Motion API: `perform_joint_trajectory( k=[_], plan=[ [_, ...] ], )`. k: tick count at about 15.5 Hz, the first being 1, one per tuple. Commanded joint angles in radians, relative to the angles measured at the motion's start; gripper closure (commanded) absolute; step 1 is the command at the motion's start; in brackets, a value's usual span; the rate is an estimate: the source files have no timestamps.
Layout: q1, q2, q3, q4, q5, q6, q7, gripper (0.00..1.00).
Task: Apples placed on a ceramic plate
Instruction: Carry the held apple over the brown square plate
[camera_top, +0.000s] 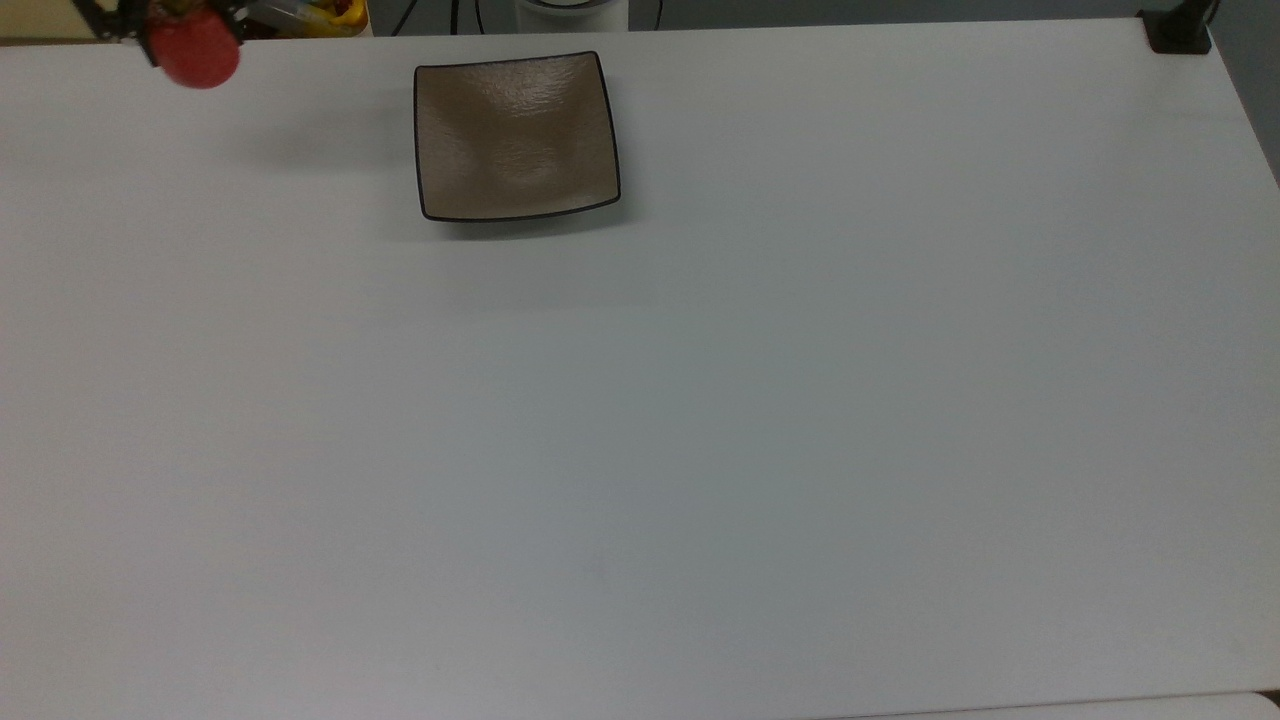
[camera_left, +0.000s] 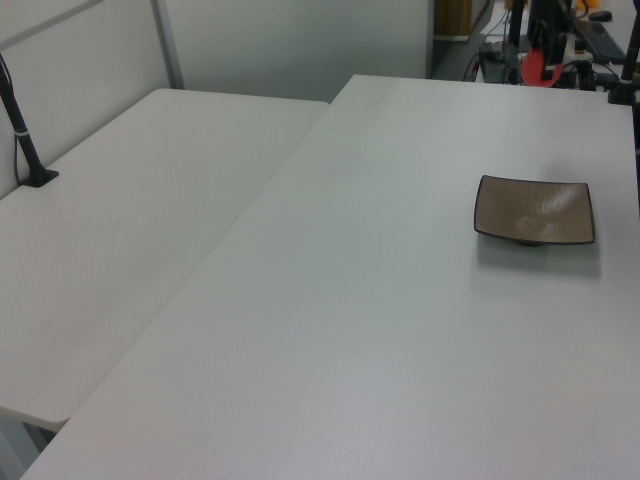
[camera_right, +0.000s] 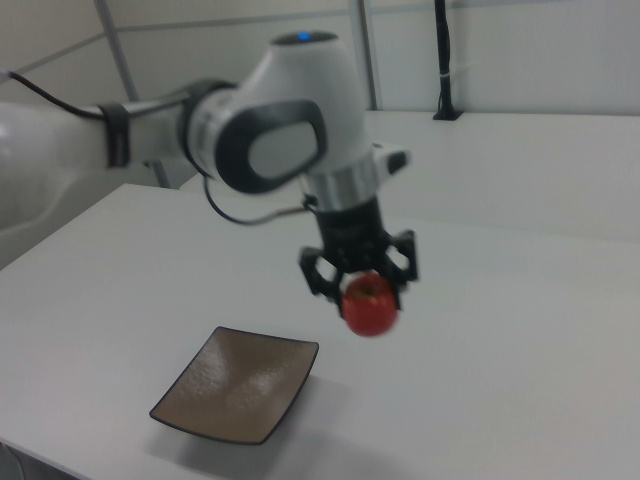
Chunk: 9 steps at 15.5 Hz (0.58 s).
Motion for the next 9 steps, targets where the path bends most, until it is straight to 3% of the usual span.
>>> perform_joint_trajectory(
  k=[1,4,9],
  plan=[
    [0.035,-0.047,0.069,0.056,0.042,-0.202,0.108,0.82],
    [0.050,-0.069,0.131,0.047,0.067,-0.288,0.227,0.82],
    [0.072,-0.069,0.260,-0.045,0.062,-0.281,0.462,0.80]
  ],
)
